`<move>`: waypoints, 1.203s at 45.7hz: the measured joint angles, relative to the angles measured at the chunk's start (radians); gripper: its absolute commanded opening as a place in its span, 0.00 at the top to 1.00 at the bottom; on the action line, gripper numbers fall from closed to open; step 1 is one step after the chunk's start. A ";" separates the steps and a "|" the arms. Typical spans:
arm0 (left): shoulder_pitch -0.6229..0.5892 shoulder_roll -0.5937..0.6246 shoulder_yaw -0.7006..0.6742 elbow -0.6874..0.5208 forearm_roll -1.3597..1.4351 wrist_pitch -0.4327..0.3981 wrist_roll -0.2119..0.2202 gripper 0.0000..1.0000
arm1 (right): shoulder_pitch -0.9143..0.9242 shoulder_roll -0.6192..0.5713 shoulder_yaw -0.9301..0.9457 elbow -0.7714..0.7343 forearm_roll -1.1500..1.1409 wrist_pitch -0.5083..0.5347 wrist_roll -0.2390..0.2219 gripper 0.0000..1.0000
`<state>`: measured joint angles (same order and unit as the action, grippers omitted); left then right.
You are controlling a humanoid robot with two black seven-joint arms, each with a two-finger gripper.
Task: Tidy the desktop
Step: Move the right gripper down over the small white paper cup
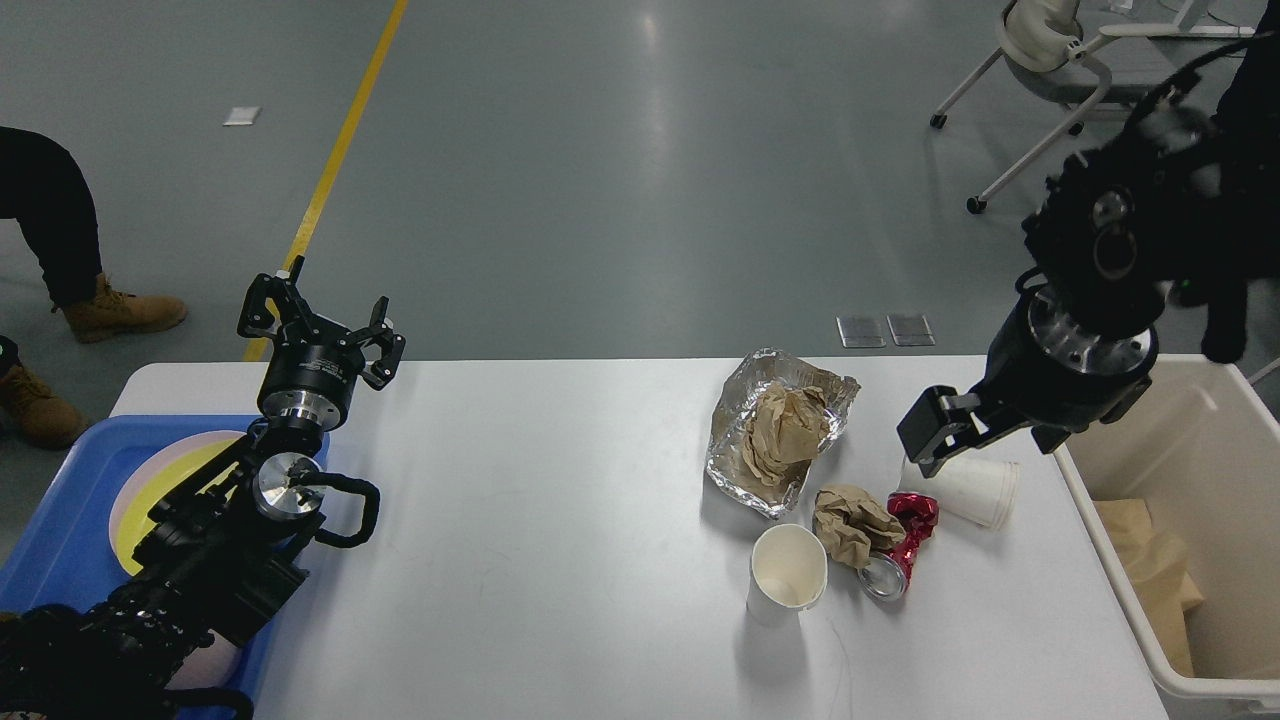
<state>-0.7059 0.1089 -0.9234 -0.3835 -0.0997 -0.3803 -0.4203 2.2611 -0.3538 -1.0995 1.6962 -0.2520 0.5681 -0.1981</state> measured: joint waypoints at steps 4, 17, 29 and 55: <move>0.000 0.000 0.000 0.000 0.000 0.000 0.000 0.04 | -0.010 0.000 0.019 0.012 0.047 -0.015 0.002 0.00; 0.000 0.000 0.000 0.000 0.000 0.000 0.000 0.04 | -0.165 0.005 0.064 -0.080 0.165 -0.077 -0.003 0.00; 0.000 0.000 0.000 0.000 0.000 0.000 0.000 0.04 | -0.387 0.036 0.079 -0.211 0.180 -0.185 -0.006 0.00; 0.000 0.000 0.000 0.000 0.000 0.000 0.000 0.04 | -0.553 0.159 0.187 -0.247 0.181 -0.279 -0.010 0.00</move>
<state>-0.7058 0.1089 -0.9234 -0.3835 -0.0997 -0.3802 -0.4203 1.7085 -0.1952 -0.9122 1.4487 -0.0707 0.2891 -0.2082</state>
